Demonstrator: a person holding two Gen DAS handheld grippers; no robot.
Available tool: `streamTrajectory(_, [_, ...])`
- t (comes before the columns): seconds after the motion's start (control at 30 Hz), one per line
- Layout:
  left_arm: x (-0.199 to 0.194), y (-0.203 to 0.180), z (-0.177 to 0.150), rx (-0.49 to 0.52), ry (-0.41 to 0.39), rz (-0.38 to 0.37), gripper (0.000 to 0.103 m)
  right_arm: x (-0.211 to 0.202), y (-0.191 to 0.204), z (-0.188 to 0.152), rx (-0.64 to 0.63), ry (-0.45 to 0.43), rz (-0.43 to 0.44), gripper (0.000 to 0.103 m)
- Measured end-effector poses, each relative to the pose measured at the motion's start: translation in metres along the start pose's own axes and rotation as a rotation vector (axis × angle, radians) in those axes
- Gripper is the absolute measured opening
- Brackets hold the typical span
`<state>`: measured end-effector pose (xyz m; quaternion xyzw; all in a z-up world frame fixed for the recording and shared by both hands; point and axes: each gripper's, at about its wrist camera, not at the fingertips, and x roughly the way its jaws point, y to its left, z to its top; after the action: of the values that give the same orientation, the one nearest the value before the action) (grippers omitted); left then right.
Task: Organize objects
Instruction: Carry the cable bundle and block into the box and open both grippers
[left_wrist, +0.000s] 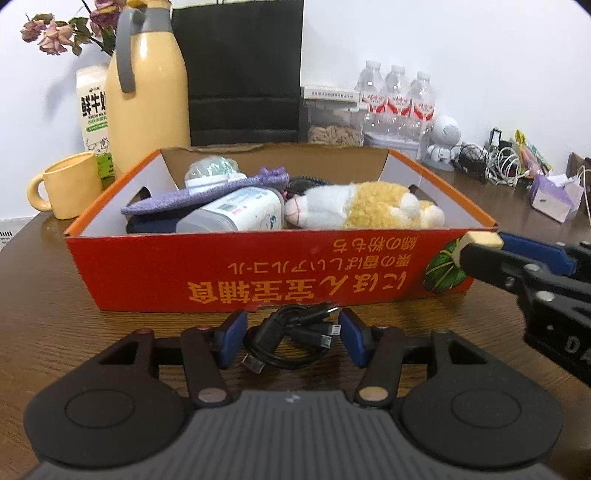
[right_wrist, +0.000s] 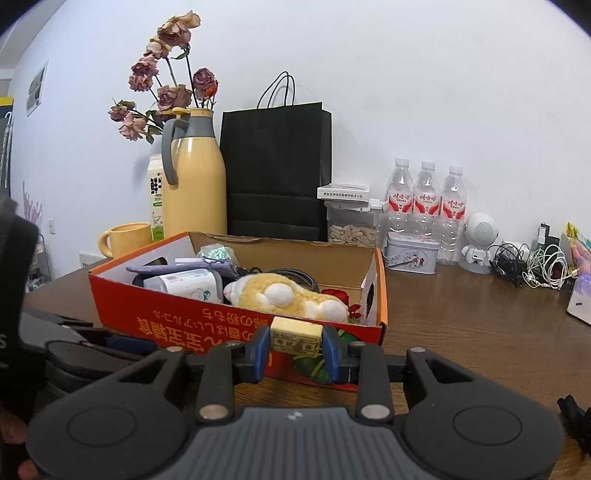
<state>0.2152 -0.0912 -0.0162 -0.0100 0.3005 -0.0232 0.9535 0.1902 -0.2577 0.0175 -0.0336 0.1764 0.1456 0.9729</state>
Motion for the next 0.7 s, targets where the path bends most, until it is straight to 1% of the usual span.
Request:
streamTrajectory(0.17, [-0.019,0.008,0.003,-0.029,-0.062,-0.013,0.056,-0.002,0.004,0.000,-0.008,-0.009,0.003,0.029])
streamTrajectory(0.33, [-0.036,0.015,0.016,-0.052,-0.122,-0.036,0.055,-0.004,0.008,0.004,-0.011,-0.030,-0.003,0.029])
streamTrajectory(0.5, [-0.045,0.025,0.040,-0.067,-0.189,-0.045,0.055,-0.002,0.009,0.017,-0.001,-0.051,-0.007,0.029])
streamTrajectory(0.7, [-0.041,0.035,0.069,-0.095,-0.241,-0.051,0.055,0.011,0.015,0.042,-0.025,-0.074,-0.016,0.029])
